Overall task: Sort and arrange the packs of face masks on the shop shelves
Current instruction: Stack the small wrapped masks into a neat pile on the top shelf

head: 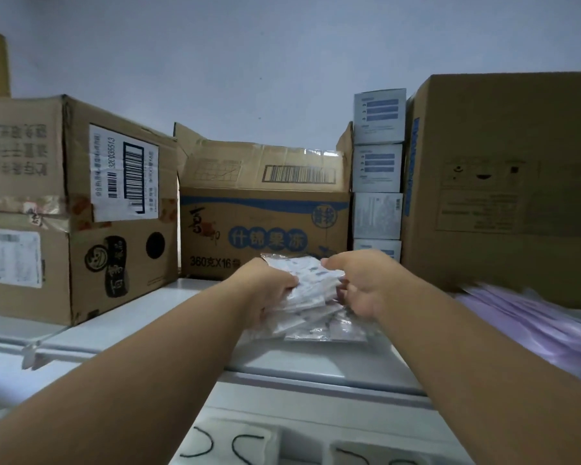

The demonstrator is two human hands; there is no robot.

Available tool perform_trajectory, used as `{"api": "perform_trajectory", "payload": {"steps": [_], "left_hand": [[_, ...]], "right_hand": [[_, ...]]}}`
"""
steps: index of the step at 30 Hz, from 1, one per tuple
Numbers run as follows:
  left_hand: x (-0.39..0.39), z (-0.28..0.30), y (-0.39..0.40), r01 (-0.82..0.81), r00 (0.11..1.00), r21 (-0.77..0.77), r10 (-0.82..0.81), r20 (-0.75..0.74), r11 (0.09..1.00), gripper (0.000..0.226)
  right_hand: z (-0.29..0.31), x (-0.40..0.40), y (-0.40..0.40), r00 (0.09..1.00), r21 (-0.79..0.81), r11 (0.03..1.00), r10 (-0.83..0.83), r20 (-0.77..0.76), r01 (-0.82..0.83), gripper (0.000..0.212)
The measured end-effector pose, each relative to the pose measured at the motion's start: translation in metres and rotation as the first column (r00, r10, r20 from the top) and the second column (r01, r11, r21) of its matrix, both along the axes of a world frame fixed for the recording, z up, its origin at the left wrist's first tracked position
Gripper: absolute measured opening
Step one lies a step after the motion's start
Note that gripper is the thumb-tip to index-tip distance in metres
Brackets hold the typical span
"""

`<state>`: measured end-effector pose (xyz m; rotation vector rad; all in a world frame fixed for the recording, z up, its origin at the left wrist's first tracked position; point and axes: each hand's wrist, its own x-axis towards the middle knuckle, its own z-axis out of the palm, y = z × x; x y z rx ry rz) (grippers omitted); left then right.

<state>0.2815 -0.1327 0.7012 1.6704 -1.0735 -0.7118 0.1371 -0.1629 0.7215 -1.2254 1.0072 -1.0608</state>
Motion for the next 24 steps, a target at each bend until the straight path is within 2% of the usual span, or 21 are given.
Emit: {"api": "perform_trajectory", "payload": {"steps": [5, 7, 8, 9, 11, 12, 14, 17, 19, 20, 22, 24], "left_hand": [[-0.010, 0.001, 0.016, -0.030, 0.998, -0.060, 0.026, -0.064, 0.998, 0.013], [-0.007, 0.002, 0.020, -0.063, 0.986, -0.105, 0.045, -0.161, 0.992, 0.005], [-0.006, 0.001, 0.022, -0.072, 0.969, -0.138, 0.036, -0.246, 0.988, 0.009], [-0.004, 0.002, 0.023, -0.082, 0.944, -0.172, 0.021, -0.330, 0.982, 0.017], [-0.002, 0.005, 0.027, -0.098, 0.906, -0.194, 0.007, -0.422, 0.976, 0.025], [-0.001, 0.008, 0.030, -0.100, 0.896, -0.177, 0.011, -0.443, 0.979, 0.023], [0.002, 0.012, 0.037, -0.077, 0.876, -0.161, -0.011, -0.482, 0.984, 0.011], [0.011, 0.018, 0.041, -0.044, 0.874, -0.189, -0.054, -0.484, 0.981, 0.017], [0.019, 0.019, 0.040, -0.028, 0.917, -0.203, -0.055, -0.394, 0.979, 0.023], [0.024, 0.020, 0.042, -0.036, 0.938, -0.206, -0.039, -0.346, 0.978, 0.027], [0.035, 0.018, 0.047, -0.044, 0.956, -0.206, -0.018, -0.291, 0.978, 0.051], [0.050, 0.015, 0.053, -0.063, 0.958, -0.155, 0.016, -0.287, 0.986, 0.068]], "right_hand": [[0.001, 0.005, -0.001, 0.996, 0.057, 0.995, 0.080, 0.024, -0.082, 0.007], [0.003, 0.008, 0.000, 0.993, 0.050, 0.992, 0.112, 0.048, -0.114, 0.004], [0.003, 0.009, 0.002, 0.989, 0.044, 0.990, 0.130, 0.071, -0.134, 0.008], [0.003, 0.010, 0.003, 0.984, 0.030, 0.988, 0.145, 0.104, -0.149, 0.014], [0.004, 0.012, 0.006, 0.968, -0.014, 0.983, 0.184, 0.168, -0.185, 0.040], [0.004, 0.013, 0.006, 0.964, -0.031, 0.979, 0.204, 0.170, -0.201, 0.059], [0.004, 0.017, 0.008, 0.970, -0.071, 0.974, 0.220, 0.100, -0.214, 0.073], [0.005, 0.024, 0.008, 0.987, -0.082, 0.984, 0.159, -0.022, -0.160, 0.091], [0.007, 0.033, 0.007, 0.991, -0.102, 0.986, 0.130, -0.034, -0.133, 0.104], [0.007, 0.037, 0.008, 0.993, -0.128, 0.985, 0.114, -0.015, -0.115, 0.104], [0.008, 0.045, 0.011, 0.996, -0.153, 0.985, 0.088, 0.035, -0.082, 0.096], [0.008, 0.052, 0.013, 0.996, -0.171, 0.982, 0.084, 0.017, -0.079, 0.073]]}}
